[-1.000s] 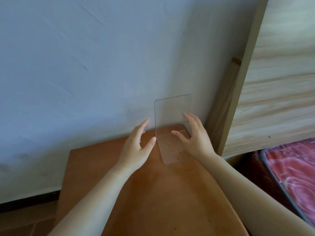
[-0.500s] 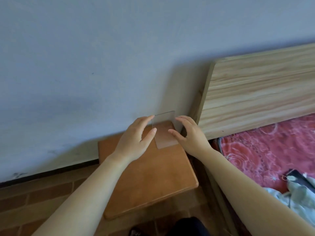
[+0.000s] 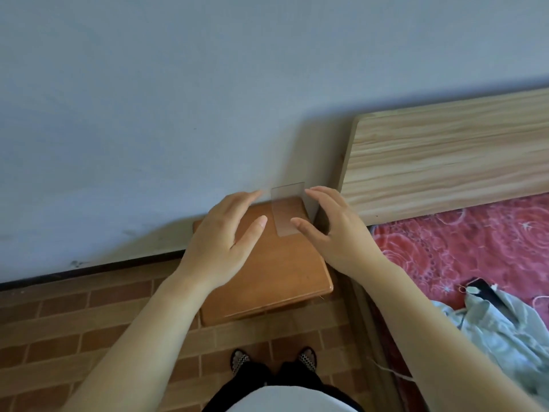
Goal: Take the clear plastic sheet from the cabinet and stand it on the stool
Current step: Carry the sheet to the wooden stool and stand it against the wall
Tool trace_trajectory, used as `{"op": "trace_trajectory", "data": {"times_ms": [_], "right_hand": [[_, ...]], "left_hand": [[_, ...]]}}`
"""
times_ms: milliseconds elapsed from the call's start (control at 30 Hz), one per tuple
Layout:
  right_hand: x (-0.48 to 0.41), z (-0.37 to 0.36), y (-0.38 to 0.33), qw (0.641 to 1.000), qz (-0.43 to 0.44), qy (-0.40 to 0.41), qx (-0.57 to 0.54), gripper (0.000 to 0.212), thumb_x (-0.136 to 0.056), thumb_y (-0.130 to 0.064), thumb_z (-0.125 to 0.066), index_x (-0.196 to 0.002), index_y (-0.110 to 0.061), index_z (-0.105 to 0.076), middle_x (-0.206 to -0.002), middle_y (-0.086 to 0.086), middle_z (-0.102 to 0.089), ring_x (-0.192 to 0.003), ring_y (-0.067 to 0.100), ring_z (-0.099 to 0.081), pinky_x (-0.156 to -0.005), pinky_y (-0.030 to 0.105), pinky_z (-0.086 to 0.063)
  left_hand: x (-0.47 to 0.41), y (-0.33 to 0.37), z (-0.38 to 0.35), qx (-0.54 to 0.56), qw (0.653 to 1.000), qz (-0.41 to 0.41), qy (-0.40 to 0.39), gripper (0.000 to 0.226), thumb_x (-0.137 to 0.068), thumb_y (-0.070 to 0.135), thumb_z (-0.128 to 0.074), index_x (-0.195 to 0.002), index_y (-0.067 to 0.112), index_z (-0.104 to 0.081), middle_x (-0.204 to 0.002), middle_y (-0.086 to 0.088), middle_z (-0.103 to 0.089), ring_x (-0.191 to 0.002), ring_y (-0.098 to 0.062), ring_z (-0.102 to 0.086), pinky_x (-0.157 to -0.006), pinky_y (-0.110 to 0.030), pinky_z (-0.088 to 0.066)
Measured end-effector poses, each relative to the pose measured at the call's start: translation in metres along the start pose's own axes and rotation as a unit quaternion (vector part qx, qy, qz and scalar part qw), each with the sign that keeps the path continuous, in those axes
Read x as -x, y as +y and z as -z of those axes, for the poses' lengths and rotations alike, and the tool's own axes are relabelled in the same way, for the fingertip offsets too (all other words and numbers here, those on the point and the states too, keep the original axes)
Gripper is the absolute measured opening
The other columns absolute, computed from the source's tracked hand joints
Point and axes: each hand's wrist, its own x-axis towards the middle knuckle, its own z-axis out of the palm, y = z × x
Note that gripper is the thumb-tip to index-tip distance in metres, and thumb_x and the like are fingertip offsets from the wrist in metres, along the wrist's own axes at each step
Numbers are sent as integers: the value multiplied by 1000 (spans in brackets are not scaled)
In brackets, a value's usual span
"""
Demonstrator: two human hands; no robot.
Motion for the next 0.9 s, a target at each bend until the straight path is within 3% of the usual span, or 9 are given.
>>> {"op": "trace_trajectory", "data": {"times_ms": [200, 400, 500, 767, 900], "right_hand": [[8, -6, -25, 996, 47, -61, -35, 66, -84, -53, -50, -139, -20, -36, -145, -7, -35, -127, 7, -37, -98, 18, -30], [23, -14, -49, 995, 62, -80, -8, 66, -84, -52, -51, -140, -22, -35, -145, -8, -35, -113, 2, -41, -93, 16, -30], [36, -28, -71, 995, 67, -78, 0, 66, -83, -53, -51, -139, -22, -36, -145, -8, -36, -128, 7, -37, -100, 19, -28], [76, -102, -186, 981, 137, -138, 3, 66, -84, -55, -51, -140, -25, -32, -146, -8, -34, -131, 11, -34, -100, 21, -27], [94, -154, -260, 958, 216, -187, -4, 65, -85, -55, -50, -140, -24, -34, -146, -7, -34, -131, 12, -34, -102, 21, -27]], "left_hand": [[43, -8, 15, -2, 998, 46, 32, 49, -90, 55, -32, -136, 41, -32, -135, 25, -36, -128, 10, -28, -100, -13, -22], [67, -7, 26, 7, 998, 39, 39, 48, -92, 52, -33, -138, 40, -31, -136, 25, -36, -128, 12, -26, -100, -7, -19], [86, -11, 38, 23, 998, 35, 43, 49, -91, 54, -32, -138, 41, -29, -134, 29, -32, -129, 12, -24, -102, -11, -20], [198, -70, 114, 11, 990, 91, 109, 50, -90, 54, -34, -138, 40, -31, -138, 24, -35, -128, 10, -28, -103, -17, -25], [277, -103, 155, -17, 975, 148, 164, 50, -90, 51, -35, -138, 40, -31, -131, 32, -29, -119, 26, -18, -96, -2, -15]]}}
